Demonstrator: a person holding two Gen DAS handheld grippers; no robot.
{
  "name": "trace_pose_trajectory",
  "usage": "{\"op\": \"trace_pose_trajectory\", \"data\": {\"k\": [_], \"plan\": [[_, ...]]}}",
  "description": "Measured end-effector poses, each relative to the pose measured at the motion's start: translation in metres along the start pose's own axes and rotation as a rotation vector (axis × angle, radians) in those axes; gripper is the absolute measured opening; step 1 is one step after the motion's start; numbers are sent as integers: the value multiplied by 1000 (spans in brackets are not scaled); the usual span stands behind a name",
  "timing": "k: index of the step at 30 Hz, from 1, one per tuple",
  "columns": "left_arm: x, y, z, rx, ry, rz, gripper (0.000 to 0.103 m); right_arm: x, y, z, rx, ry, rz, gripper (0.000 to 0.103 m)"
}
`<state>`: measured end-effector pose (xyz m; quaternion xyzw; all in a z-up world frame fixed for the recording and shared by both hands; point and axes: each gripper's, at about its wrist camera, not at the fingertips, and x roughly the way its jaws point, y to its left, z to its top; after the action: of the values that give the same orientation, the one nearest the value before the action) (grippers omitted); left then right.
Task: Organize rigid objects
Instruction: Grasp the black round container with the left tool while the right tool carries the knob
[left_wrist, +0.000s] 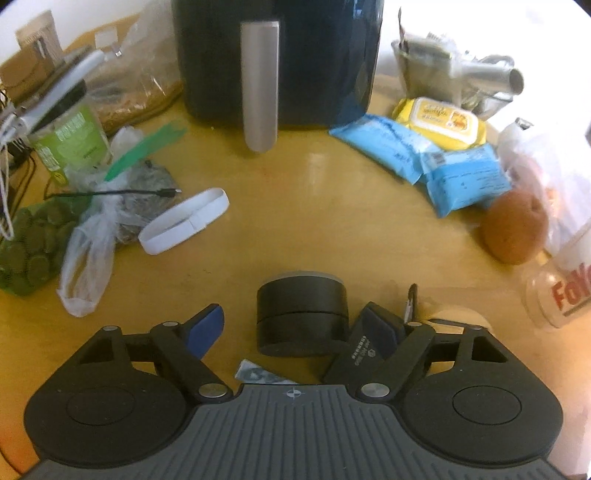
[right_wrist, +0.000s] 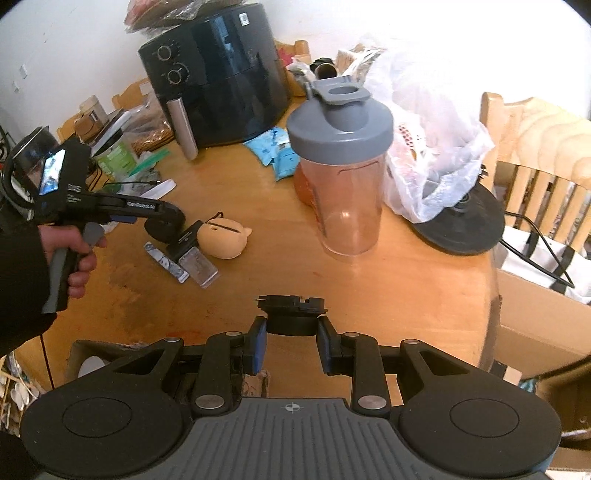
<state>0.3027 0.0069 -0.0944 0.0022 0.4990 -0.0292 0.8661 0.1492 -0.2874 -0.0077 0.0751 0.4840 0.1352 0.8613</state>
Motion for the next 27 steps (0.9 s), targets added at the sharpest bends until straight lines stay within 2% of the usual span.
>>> {"op": "trace_pose_trajectory", "data": {"k": [2, 4, 12, 27], "plan": [[7, 0, 1, 0, 12, 2, 76, -3, -1, -2, 13, -4, 4, 31], [12, 1, 1, -8, 21, -16, 58, -6, -2, -5, 23, -6, 3, 31], [-2, 3, 6, -6, 19, -14, 57, -15, -5, -16, 50, -8, 8, 31], [-74, 2, -9, -46, -57, -47, 57, -12, 13, -14, -19, 6, 76, 31]]}}
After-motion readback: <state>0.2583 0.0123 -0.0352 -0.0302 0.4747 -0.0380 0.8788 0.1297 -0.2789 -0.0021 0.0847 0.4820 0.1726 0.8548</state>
